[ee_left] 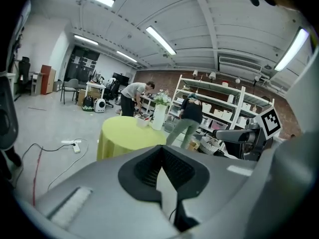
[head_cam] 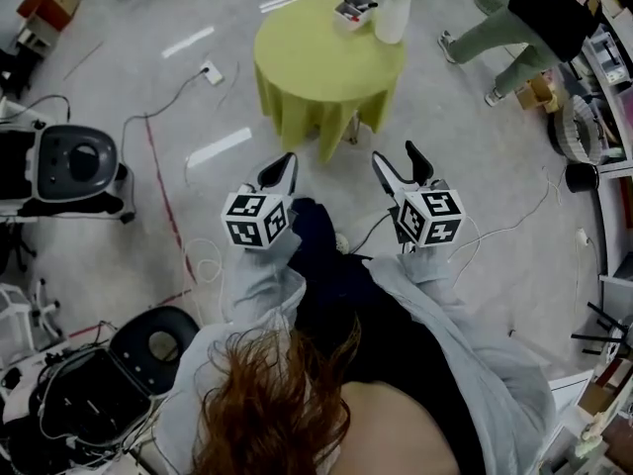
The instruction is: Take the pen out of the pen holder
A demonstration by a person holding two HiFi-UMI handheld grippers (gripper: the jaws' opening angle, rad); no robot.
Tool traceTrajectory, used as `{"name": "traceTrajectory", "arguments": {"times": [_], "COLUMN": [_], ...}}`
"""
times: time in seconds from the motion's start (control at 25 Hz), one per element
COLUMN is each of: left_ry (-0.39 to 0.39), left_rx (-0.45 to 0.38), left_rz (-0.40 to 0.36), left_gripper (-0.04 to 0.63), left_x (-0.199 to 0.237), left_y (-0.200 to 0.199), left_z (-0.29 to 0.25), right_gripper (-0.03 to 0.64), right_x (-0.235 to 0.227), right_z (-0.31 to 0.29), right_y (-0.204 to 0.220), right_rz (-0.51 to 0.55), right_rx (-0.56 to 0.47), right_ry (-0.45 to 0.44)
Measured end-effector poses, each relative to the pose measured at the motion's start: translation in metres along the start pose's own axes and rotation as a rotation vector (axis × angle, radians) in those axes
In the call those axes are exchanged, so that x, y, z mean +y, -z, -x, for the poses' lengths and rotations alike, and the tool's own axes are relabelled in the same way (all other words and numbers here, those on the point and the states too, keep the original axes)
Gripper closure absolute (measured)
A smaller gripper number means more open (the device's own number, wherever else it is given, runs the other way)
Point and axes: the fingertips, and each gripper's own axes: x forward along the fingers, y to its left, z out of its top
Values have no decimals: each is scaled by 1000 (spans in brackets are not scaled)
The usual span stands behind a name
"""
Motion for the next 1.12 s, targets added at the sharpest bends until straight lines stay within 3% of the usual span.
{"name": "traceTrajectory", "arguments": {"times": [0.44,0.76,1.12], "left_ry": [30,37,60], "left_rx": [38,30,-8], "left_rz": [-16,-19,-51], "left_gripper": [577,577,577], "left_x": [12,43,85], "left_y": [-1,-47,-131], "left_z": [-45,-107,-177], "right_gripper": [308,318,322], "right_x": [-25,-64,-94], "right_z": [-25,-84,-161], "right_y": [0,-41,-110], "right_rz": [-15,-6,3], "right_rx": [15,2,-34], "right_ry": [27,45,49]}}
